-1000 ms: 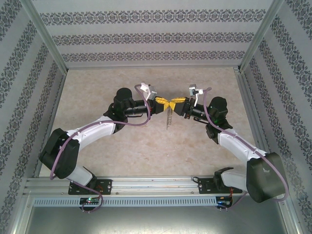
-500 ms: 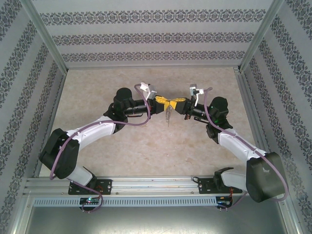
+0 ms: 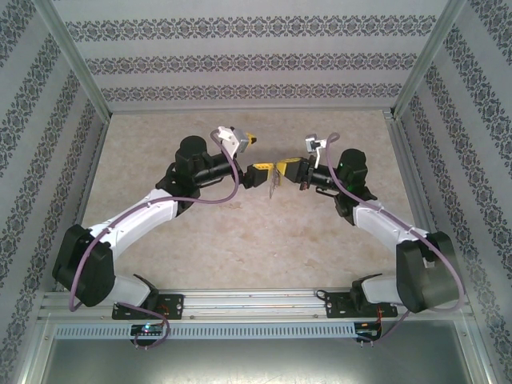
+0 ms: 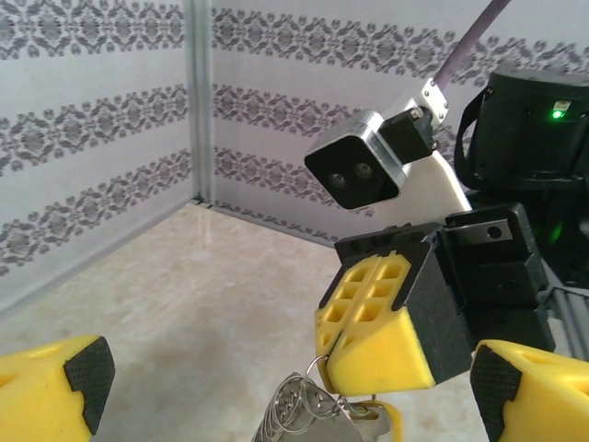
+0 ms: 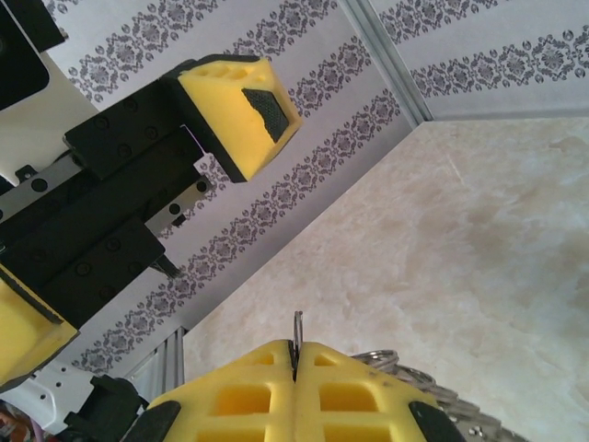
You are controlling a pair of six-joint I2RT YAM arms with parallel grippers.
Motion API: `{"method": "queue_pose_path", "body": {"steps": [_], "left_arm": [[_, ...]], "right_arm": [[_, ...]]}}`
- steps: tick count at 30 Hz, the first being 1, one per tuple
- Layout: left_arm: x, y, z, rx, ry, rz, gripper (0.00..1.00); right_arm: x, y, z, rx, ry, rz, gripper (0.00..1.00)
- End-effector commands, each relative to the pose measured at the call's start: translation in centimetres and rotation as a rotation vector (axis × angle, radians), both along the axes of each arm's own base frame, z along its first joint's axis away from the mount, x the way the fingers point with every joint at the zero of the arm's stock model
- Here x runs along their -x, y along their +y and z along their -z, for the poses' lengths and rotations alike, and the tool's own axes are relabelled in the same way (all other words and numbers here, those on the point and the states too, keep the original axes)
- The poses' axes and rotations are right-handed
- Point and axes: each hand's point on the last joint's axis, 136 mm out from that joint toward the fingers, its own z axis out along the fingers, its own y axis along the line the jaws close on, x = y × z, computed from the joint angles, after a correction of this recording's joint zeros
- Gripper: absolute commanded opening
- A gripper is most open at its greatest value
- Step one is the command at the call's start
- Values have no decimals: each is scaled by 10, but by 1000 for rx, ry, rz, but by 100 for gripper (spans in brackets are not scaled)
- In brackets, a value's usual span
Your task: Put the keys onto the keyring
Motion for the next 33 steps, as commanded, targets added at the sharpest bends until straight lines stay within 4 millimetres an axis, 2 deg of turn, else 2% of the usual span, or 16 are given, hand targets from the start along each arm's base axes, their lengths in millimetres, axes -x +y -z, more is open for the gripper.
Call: {"method": "queue_pose_path", "body": {"steps": [1,5,8,15,18,22,33], "left_arm": [[-20,19,-9,-28,-16,-146,100],[-44,39,-9,-15,40,-308,100],[-51,47,-11,-17,40,-338,100],[-40,37,-11,-94,-21,-234,100],[-39,33,-8,-124,10,-187,100],[-35,26,-3,-137,78,-95,91],[-26,18,2,-69,262,149,65]], "right_arm": [[-4,2,-15,12,-70,-51,0],[-7,7,-16,42,-64,-100,0],[-10,9,-19,47,-58,-133,0],[-17,10,-24,55,-41,-176,0],[-20,9,-20,114,-35,-152,0],[-20,9,-13,225,-63,-114,0],[-19,4,-22,199,-79,-124,0]]}}
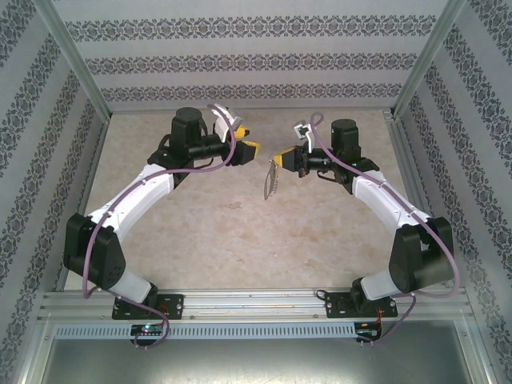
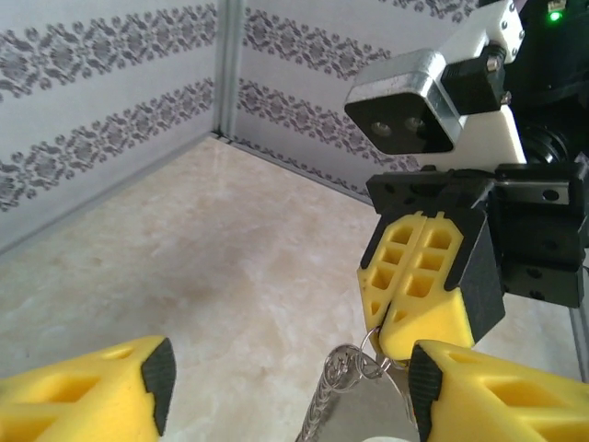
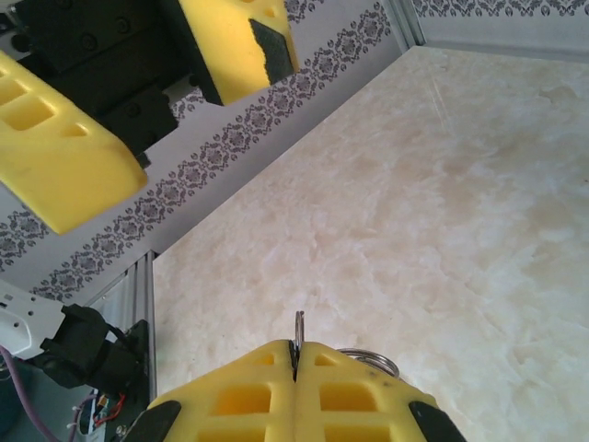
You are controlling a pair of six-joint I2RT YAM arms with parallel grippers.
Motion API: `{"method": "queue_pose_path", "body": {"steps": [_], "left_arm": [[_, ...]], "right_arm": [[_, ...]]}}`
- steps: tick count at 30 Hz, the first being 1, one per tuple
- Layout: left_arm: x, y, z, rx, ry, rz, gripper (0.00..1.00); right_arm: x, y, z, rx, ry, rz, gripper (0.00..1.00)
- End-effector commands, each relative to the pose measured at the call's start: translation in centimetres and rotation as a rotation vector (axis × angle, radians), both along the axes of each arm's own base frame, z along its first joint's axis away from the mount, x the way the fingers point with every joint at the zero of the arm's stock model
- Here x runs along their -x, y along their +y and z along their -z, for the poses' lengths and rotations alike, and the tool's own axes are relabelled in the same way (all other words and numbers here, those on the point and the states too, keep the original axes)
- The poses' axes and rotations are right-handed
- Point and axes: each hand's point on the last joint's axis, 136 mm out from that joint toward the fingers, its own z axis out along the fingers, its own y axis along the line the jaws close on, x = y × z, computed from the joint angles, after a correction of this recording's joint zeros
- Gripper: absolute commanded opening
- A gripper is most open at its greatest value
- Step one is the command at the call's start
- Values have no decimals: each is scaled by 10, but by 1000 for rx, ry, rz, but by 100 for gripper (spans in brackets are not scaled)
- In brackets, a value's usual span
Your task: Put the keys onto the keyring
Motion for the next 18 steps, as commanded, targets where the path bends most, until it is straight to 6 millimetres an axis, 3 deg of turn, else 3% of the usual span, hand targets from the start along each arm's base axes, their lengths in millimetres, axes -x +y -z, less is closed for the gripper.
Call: {"method": "queue_pose_path", "body": {"steps": [1,8,18], "left_arm": [[14,-8,-1,37,91,124,62],[21,-19,7,60,179,237,44],[23,-25,15,83,239,292,33]], "right_arm": [[5,-1,-25,-26,-87,-33,0],[10,1,-32,-50,-90,-63,0],[10,6,-38,-61,-100,-80,0]]}}
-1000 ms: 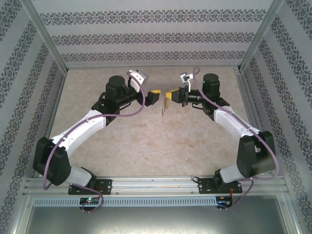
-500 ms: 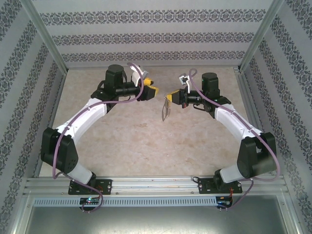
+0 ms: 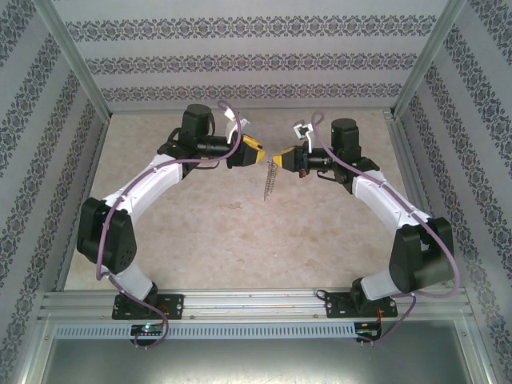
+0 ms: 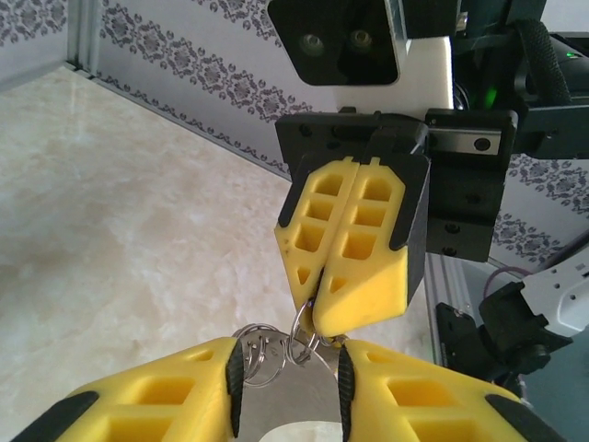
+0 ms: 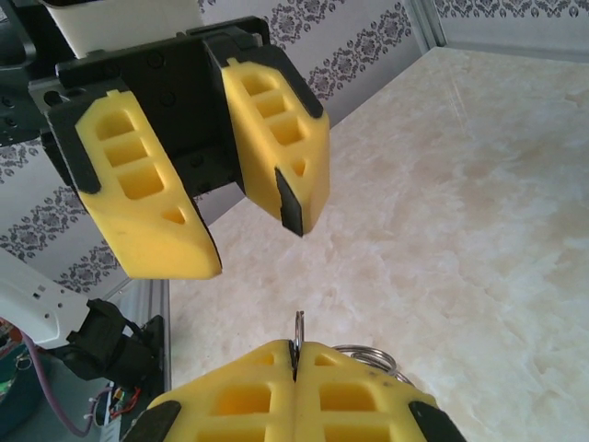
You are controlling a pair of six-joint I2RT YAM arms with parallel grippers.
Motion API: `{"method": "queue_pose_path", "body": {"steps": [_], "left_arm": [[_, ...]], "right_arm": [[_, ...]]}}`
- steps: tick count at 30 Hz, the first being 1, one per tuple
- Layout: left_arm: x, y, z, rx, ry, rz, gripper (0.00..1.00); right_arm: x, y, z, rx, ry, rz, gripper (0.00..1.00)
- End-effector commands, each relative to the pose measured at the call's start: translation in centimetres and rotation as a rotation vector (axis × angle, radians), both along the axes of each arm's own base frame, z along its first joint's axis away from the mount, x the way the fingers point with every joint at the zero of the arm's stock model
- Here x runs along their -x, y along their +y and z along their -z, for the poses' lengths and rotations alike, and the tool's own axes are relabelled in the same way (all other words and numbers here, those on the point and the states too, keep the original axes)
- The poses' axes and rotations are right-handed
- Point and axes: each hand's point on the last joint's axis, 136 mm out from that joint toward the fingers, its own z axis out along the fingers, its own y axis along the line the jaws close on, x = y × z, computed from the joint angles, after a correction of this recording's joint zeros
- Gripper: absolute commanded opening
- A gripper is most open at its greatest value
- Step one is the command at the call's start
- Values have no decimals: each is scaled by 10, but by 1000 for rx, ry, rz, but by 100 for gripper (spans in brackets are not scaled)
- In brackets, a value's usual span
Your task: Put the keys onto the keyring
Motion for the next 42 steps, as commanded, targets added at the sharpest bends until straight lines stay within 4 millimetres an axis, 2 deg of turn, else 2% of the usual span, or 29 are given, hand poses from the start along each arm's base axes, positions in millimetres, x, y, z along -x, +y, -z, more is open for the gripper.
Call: {"method": "queue_pose_path", "body": {"steps": [1,13,32,38,42], "left_arm": [[3,-1,-7,27,31,43,33],[8,-8,-11,53,53,86,30],[12,-20,-12,54,55,120,27],[13,-22,-11,54,57,127,21],[16,-22,-8,52,64,137,13]], "right_arm": [[6,4,-33,-41,-96,-47,0],[8,12,-39,-48,-105,-68,0],[6,17,-36,-46,-98,-79,0],[5,17,-35,-44,-99,-74,0],[3,16,-34,-43,-99,-69,0]]}}
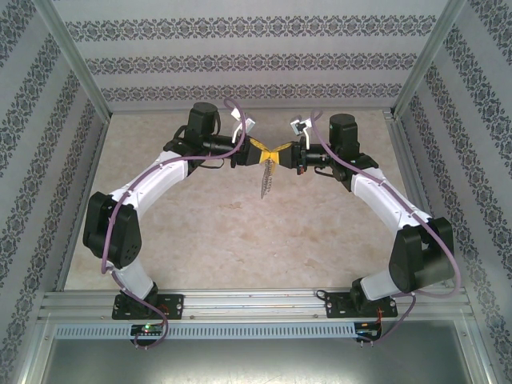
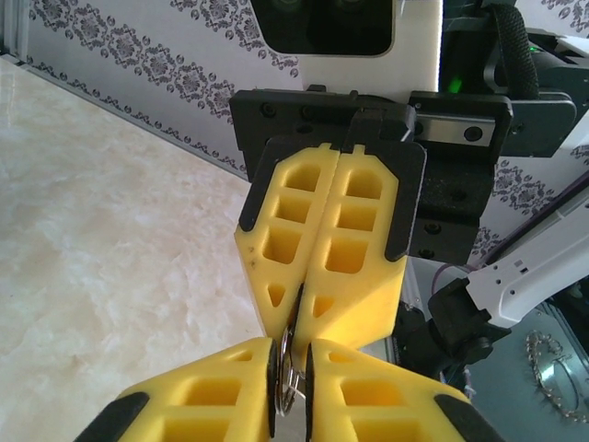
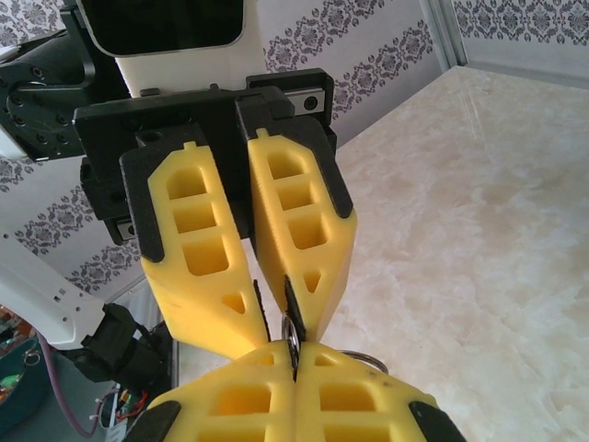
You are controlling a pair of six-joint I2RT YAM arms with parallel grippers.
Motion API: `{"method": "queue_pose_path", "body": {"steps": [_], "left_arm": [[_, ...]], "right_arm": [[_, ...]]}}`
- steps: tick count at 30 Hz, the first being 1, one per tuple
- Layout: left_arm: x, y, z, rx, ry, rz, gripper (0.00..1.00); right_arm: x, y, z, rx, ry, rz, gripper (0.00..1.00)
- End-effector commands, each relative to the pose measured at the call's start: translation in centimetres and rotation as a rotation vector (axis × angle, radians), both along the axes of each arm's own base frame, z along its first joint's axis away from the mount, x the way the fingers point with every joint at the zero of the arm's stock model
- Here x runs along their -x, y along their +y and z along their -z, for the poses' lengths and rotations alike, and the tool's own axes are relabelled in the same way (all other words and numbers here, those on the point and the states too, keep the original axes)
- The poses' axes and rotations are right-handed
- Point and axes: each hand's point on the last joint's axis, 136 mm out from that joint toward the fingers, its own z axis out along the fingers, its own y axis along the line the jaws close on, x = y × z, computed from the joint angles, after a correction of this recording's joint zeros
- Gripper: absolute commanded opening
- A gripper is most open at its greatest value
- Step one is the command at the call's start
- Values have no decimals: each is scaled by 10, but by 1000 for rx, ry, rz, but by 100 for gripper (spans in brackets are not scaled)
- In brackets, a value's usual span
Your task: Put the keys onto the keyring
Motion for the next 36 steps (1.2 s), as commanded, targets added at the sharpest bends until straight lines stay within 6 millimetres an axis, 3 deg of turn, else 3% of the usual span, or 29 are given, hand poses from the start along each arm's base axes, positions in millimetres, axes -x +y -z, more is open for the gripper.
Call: {"method": "queue_pose_path", "body": {"steps": [1,8,13,14,15,16,20,25,30,36], "left_arm": [[7,-6,-3,11,4,42,11],[11,-6,0,5,3,49,0],[10,-5,3,-6,-6,37,0],[9,-5,4,-9,-12,29,0],[8,-5,5,-12,-19,21,0],[7,-4,5,-12,-30,9,0],[4,-2,5,-8,-66,-27,0],[4,2,1,29,-136,-73,0],[6,4,-11,96,-179,-95,0],[7,2,-23,159,-168,-84,0]], "right_arm": [[0,5,-17,-26,-59,-34,0],[-1,4,-17,-29,-56,-31,0],[0,4,-20,-33,-62,-27,0],[0,3,-22,-33,-63,-22,5],[-1,0,-23,-32,-62,-11,20],[-1,-2,-25,-34,-68,-2,29],[3,-14,-24,-31,-79,43,40],[6,-29,-13,-22,-75,138,44],[9,-38,11,-4,-57,237,44],[15,-36,31,13,-39,252,45]]}}
